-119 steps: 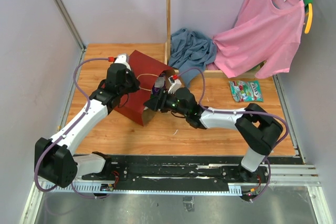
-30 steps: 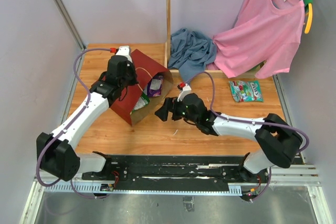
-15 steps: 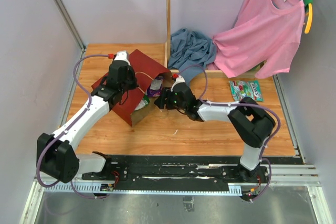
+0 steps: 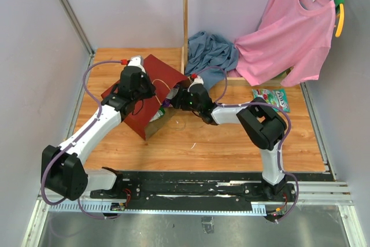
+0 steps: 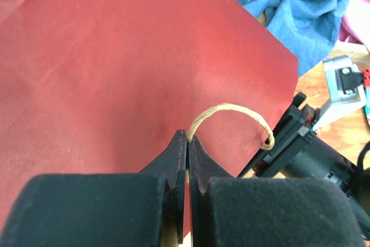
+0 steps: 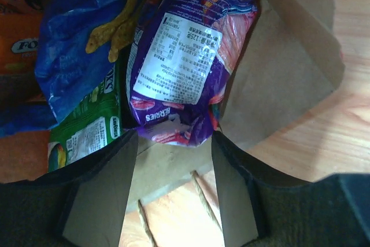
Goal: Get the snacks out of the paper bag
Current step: Take out the snack from the paper bag.
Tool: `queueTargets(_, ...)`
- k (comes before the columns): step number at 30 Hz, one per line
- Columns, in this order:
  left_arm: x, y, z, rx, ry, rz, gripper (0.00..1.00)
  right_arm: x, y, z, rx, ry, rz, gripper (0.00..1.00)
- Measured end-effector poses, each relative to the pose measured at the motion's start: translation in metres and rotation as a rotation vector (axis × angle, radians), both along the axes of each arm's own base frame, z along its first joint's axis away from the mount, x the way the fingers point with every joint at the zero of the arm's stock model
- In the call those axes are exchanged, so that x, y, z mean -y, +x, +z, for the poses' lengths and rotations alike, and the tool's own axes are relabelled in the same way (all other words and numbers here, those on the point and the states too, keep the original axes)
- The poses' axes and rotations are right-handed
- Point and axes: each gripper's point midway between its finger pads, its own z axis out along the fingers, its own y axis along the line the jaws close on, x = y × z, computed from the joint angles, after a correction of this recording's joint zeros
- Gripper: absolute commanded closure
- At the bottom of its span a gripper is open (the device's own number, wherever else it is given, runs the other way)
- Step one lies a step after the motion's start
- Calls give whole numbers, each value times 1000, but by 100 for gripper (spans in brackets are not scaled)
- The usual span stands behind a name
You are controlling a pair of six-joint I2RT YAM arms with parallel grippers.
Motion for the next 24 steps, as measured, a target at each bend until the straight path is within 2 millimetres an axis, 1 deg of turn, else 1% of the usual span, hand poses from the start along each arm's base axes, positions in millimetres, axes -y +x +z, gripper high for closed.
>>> queueTargets(2, 2, 0, -2, -7, -2, -7, 100, -3, 6, -3, 6, 10, -5, 45)
queueTargets(4, 3, 0, -3, -10, -5, -14, 99, -5, 8, -9, -1, 11, -8, 49)
queueTargets(5, 4, 0, -3, -9, -7, -16, 99, -5, 8, -14, -9, 11, -11, 52)
queueTargets(8, 4, 1, -1, -2, -8, -17, 99, -7, 11, -23, -25, 11, -16, 68)
queueTargets(12, 3, 1, -1, 1, -4, -16, 100, -7, 13, -24, -37, 26, -26, 98)
queueTargets(16, 3, 1, -1, 1, -5, -17, 100, -9, 14, -18, -30, 53, -22, 99)
queueTargets(20, 3, 1, 0, 3, -4, -15, 99, -5, 9, -14, -35, 67, -18, 99)
queueTargets(22, 1, 1, 1, 7, 0, -8, 99, -1, 4, -4, -32, 76, -13, 99)
queueTargets(24, -1, 2, 3, 15, 6, 2, 100, 2, -2, 11, -23, 87, -2, 99)
